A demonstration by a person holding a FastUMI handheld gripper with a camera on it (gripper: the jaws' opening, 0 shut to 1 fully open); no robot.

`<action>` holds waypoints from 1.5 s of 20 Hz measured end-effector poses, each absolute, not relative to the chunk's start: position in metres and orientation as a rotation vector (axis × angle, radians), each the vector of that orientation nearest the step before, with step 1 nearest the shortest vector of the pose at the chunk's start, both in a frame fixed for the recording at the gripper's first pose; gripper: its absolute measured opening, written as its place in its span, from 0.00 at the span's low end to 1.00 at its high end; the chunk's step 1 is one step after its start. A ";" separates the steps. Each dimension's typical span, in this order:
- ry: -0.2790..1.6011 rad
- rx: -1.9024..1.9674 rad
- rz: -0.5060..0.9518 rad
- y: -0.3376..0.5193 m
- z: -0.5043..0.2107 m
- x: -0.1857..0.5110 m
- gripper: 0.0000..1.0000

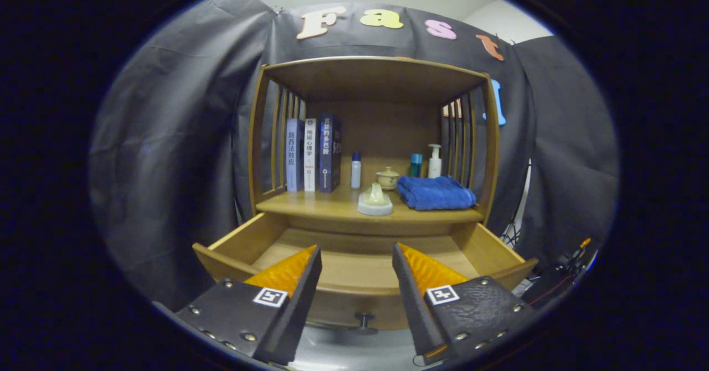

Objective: Pull open the drawer, take out the items inside it, and place them on the countertop above the cabinet.

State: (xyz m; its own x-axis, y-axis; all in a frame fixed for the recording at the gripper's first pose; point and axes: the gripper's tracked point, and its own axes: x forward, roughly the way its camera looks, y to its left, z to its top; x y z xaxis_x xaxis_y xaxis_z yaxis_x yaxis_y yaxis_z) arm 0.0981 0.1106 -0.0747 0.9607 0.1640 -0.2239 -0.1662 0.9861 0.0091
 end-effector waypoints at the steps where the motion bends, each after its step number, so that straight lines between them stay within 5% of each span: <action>1: 0.236 -0.006 0.160 0.108 -0.080 0.092 0.80; 5: 0.272 0.017 0.146 0.105 -0.101 0.086 0.98; 30: 0.337 0.035 0.109 0.097 -0.142 0.108 0.98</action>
